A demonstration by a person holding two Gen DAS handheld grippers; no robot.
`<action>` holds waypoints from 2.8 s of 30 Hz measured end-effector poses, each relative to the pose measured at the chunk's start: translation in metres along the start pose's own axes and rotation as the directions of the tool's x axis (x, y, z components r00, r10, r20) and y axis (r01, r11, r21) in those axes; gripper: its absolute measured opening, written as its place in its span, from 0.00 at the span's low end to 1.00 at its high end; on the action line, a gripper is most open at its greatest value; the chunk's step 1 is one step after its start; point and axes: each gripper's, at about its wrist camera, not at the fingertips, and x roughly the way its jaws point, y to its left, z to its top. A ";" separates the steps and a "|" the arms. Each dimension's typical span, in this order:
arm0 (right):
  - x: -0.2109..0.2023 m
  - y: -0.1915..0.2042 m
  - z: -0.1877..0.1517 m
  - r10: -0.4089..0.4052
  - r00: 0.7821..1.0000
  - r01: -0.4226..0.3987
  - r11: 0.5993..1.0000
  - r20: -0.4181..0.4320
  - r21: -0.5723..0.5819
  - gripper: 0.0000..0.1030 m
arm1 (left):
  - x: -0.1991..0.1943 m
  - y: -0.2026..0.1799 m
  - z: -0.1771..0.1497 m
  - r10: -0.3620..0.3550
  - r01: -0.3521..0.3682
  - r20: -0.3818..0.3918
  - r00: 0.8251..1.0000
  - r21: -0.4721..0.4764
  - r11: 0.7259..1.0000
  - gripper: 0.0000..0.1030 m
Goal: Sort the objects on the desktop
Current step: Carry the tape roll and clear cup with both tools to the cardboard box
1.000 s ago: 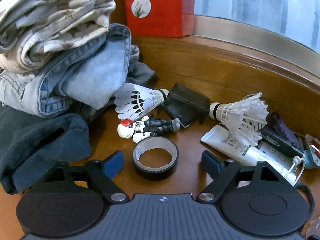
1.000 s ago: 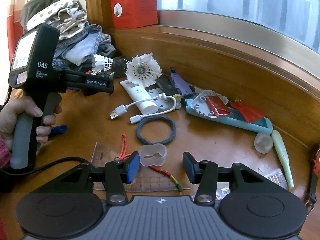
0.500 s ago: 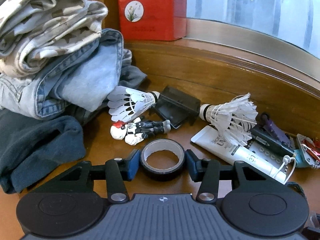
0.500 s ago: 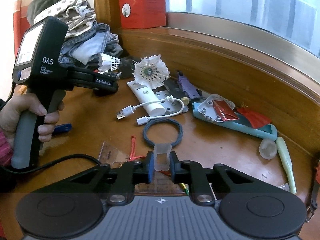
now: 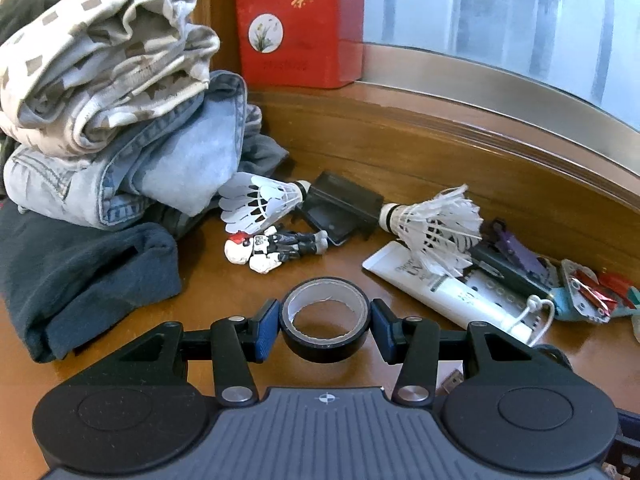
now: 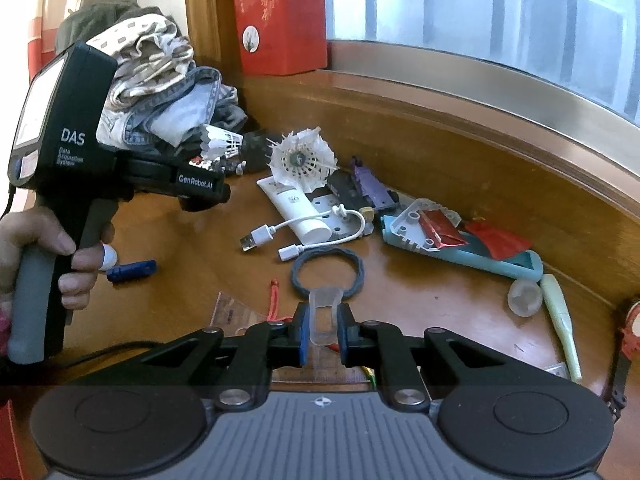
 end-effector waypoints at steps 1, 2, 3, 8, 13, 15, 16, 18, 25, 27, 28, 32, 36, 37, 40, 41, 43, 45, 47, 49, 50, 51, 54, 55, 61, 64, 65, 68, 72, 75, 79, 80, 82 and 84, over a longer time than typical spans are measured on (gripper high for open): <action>-0.003 0.000 -0.001 -0.001 1.000 0.001 1.000 0.005 0.002 0.15 | -0.002 0.000 -0.001 -0.002 0.002 -0.001 1.000 -0.001 1.000 0.48; -0.005 0.000 -0.001 -0.003 1.000 0.003 1.000 0.009 0.003 0.15 | -0.005 0.000 -0.002 -0.006 0.006 -0.001 1.000 -0.004 1.000 0.48; -0.008 0.000 -0.002 -0.005 1.000 0.005 1.000 0.014 0.007 0.15 | -0.008 0.000 -0.003 -0.010 0.010 0.000 1.000 -0.005 1.000 0.48; -0.025 -0.002 -0.007 -0.020 0.999 0.019 0.999 0.039 0.028 0.15 | -0.026 -0.004 -0.008 -0.030 0.030 0.012 0.999 0.000 1.000 0.48; -0.041 -0.003 -0.012 -0.034 0.997 0.031 0.998 0.064 0.049 0.15 | -0.041 -0.014 -0.015 -0.062 0.062 -0.008 0.998 0.019 0.998 0.48; -0.050 -0.006 -0.015 -0.049 0.996 0.045 0.997 0.075 0.061 0.15 | -0.045 -0.021 -0.019 -0.074 0.075 -0.019 0.997 0.033 0.997 0.48; -0.055 -0.009 -0.017 -0.060 0.995 0.054 0.996 0.081 0.072 0.15 | -0.047 -0.024 -0.021 -0.082 0.083 -0.022 0.996 0.039 0.996 0.48; -0.064 -0.013 -0.023 -0.080 0.993 0.071 0.993 0.092 0.098 0.15 | -0.053 -0.032 -0.024 -0.106 0.107 -0.025 0.994 0.053 0.993 0.48; -0.099 -0.030 -0.044 -0.163 0.980 0.139 0.972 0.116 0.189 0.14 | -0.070 -0.065 -0.033 -0.187 0.189 -0.028 0.982 0.135 0.973 0.48; -0.109 -0.035 -0.050 -0.189 0.974 0.162 0.965 0.122 0.204 0.14 | -0.073 -0.075 -0.035 -0.211 0.213 -0.030 0.977 0.156 0.964 0.48; -0.113 -0.037 -0.053 -0.202 0.971 0.172 0.962 0.125 0.213 0.14 | -0.075 -0.081 -0.036 -0.222 0.224 -0.031 0.975 0.166 0.960 0.48; -0.129 -0.049 -0.062 -0.239 0.962 0.204 0.949 0.130 0.240 0.14 | -0.084 -0.102 -0.039 -0.259 0.260 -0.030 0.965 0.200 0.945 0.48; -0.143 -0.059 -0.070 -0.266 0.955 0.228 0.940 0.129 0.252 0.14 | -0.091 -0.121 -0.042 -0.283 0.284 -0.035 0.958 0.215 0.934 0.48; -0.146 -0.062 -0.071 -0.272 0.954 0.234 0.938 0.128 0.255 0.14 | -0.093 -0.126 -0.043 -0.290 0.291 -0.037 0.956 0.220 0.931 0.48; -0.160 -0.070 -0.078 -0.296 0.946 0.254 0.930 0.133 0.265 0.14 | -0.098 -0.143 -0.046 -0.309 0.310 -0.042 0.950 0.238 0.920 0.48; -0.164 -0.073 -0.080 -0.303 0.943 0.260 0.928 0.134 0.267 0.14 | -0.100 -0.148 -0.047 -0.315 0.317 -0.044 0.948 0.241 0.917 0.48; -0.173 -0.079 -0.085 -0.316 0.939 0.271 0.923 0.133 0.273 0.14 | -0.104 -0.159 -0.050 -0.329 0.331 -0.050 0.943 0.250 0.910 0.48; -0.183 -0.085 -0.091 -0.331 0.934 0.285 0.916 0.132 0.282 0.14 | -0.109 -0.171 -0.053 -0.343 0.344 -0.055 0.938 0.266 0.900 0.48; -0.194 -0.092 -0.097 -0.349 0.928 0.299 0.907 0.132 0.296 0.14 | -0.114 -0.183 -0.056 -0.358 0.359 -0.058 0.932 0.280 0.890 0.48; -0.204 -0.098 -0.103 -0.367 0.921 0.313 0.897 0.131 0.311 0.14 | -0.120 -0.195 -0.059 -0.374 0.375 -0.062 0.925 0.293 0.879 0.48; -0.210 -0.101 -0.106 -0.376 0.917 0.321 0.892 0.130 0.319 0.14 | -0.124 -0.201 -0.061 -0.382 0.382 -0.063 0.922 0.301 0.874 0.48; -0.216 -0.104 -0.110 -0.386 0.913 0.328 0.886 0.129 0.326 0.14 | -0.127 -0.207 -0.062 -0.390 0.389 -0.064 0.919 0.309 0.868 0.48; -0.231 -0.112 -0.120 -0.412 0.902 0.349 0.871 0.128 0.346 0.14 | -0.136 -0.225 -0.068 -0.415 0.413 -0.069 0.907 0.333 0.848 0.48; -0.237 -0.115 -0.124 -0.421 0.898 0.356 0.865 0.128 0.353 0.14 | -0.140 -0.231 -0.070 -0.424 0.421 -0.071 0.903 0.341 0.840 0.48; -0.270 -0.129 -0.144 -0.475 0.870 0.395 0.831 0.131 0.393 0.14 | -0.162 -0.265 -0.082 -0.475 0.467 -0.083 0.876 0.389 0.794 0.48; -0.285 -0.135 -0.154 -0.501 0.855 0.412 0.814 0.135 0.410 0.14 | -0.175 -0.281 -0.088 -0.499 0.488 -0.088 0.862 0.411 0.770 0.48; -0.290 -0.137 -0.157 -0.509 0.850 0.417 0.809 0.137 0.415 0.14 | -0.179 -0.287 -0.090 -0.507 0.495 -0.090 0.857 0.419 0.762 0.48; -0.304 -0.142 -0.165 -0.530 0.836 0.432 0.793 0.139 0.430 0.14 | -0.192 -0.301 -0.097 -0.534 0.517 -0.095 0.840 0.437 0.736 0.48; -0.320 -0.148 -0.176 -0.560 0.817 0.453 0.771 0.137 0.448 0.14 | -0.209 -0.320 -0.107 -0.569 0.548 -0.108 0.815 0.462 0.697 0.48; -0.332 -0.152 -0.184 -0.578 0.805 0.463 0.755 0.137 0.464 0.14 | -0.219 -0.333 -0.114 -0.590 0.569 -0.122 0.798 0.477 0.670 0.48; -0.347 -0.157 -0.193 -0.601 0.787 0.477 0.736 0.139 0.480 0.14 | -0.234 -0.348 -0.121 -0.621 0.593 -0.131 0.773 0.497 0.634 0.48; -0.351 -0.159 -0.196 -0.607 0.782 0.481 0.731 0.139 0.483 0.14 | -0.237 -0.352 -0.123 -0.627 0.597 -0.131 0.768 0.502 0.626 0.48; -0.355 -0.162 -0.199 -0.616 0.775 0.488 0.723 0.138 0.489 0.14 | -0.243 -0.360 -0.127 -0.639 0.605 -0.134 0.758 0.511 0.611 0.48; -0.361 -0.165 -0.202 -0.626 0.768 0.495 0.715 0.136 0.494 0.14 | -0.247 -0.367 -0.130 -0.648 0.612 -0.137 0.749 0.519 0.597 0.48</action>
